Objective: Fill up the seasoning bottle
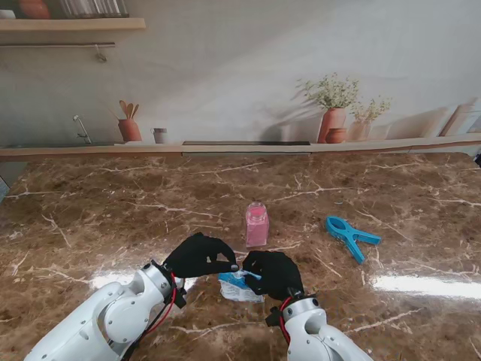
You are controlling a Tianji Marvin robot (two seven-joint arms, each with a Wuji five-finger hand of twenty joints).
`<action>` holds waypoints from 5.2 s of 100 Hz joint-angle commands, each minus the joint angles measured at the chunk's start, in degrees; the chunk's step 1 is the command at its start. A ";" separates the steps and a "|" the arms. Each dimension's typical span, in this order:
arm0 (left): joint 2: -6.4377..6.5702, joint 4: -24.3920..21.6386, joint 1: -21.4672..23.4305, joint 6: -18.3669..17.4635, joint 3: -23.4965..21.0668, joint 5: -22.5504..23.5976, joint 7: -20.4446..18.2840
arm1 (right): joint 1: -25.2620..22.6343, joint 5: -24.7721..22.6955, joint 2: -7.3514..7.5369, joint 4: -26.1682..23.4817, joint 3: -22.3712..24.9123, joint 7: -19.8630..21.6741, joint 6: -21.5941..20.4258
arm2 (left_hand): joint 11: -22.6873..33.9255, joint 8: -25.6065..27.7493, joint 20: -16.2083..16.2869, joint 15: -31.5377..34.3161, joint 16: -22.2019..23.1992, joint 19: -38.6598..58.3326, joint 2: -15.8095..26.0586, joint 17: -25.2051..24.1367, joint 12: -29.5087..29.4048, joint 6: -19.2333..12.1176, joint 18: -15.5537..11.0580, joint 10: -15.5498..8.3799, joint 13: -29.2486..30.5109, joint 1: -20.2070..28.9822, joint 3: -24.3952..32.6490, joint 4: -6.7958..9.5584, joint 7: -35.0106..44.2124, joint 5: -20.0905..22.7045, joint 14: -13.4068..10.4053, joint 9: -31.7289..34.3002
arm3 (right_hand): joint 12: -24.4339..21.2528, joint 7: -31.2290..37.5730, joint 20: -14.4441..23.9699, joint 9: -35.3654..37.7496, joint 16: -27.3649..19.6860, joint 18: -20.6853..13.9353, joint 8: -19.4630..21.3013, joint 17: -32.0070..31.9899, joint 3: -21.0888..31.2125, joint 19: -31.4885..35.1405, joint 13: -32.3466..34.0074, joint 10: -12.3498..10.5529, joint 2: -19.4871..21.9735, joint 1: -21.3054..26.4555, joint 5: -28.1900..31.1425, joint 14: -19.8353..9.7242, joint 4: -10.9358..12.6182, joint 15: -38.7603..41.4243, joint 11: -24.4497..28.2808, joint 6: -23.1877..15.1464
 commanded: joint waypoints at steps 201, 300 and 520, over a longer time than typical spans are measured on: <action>0.63 4.05 -4.56 5.78 5.60 2.56 -2.62 | 6.76 -1.10 -1.42 10.47 -6.03 -0.33 7.65 | 0.87 -9.96 0.15 5.24 -5.30 9.09 -32.77 8.22 3.24 -7.01 2.96 -4.59 17.11 10.54 43.42 -7.52 19.97 9.51 -2.89 27.13 | -16.07 7.28 -4.42 10.76 -4.09 -0.96 -22.18 9.39 -3.89 4.85 9.90 -1.53 -7.67 5.42 6.38 -1.99 -5.14 -5.31 -3.19 -5.49; 0.90 5.04 -5.80 6.53 6.91 11.78 3.96 | -3.81 -10.00 2.04 -3.90 6.98 5.74 10.25 | -1.41 -3.29 -0.21 5.13 -0.75 5.09 -36.54 5.65 13.46 -12.77 1.18 -6.51 13.92 10.09 44.11 -8.77 28.00 4.51 -4.34 24.37 | -24.67 -27.13 -8.41 -14.29 -15.89 3.22 -6.75 -16.27 -7.89 -27.49 -12.54 -0.60 1.97 -12.25 -9.47 -0.03 5.06 -36.68 -17.54 3.03; 1.20 0.45 -0.88 5.97 0.69 11.79 2.76 | 7.85 -17.19 1.53 17.27 12.74 -3.30 27.10 | 0.35 -0.83 -0.54 -7.13 -6.38 -3.17 -26.80 -3.93 -3.56 -4.02 0.14 -4.58 -0.08 -5.90 41.98 -3.97 4.90 -2.08 -3.80 5.20 | -0.58 3.34 -1.08 -5.07 -0.97 -0.06 0.22 -7.18 -1.72 -7.34 -6.34 -3.17 6.11 3.65 -1.72 -2.27 -3.36 -6.72 0.27 -8.04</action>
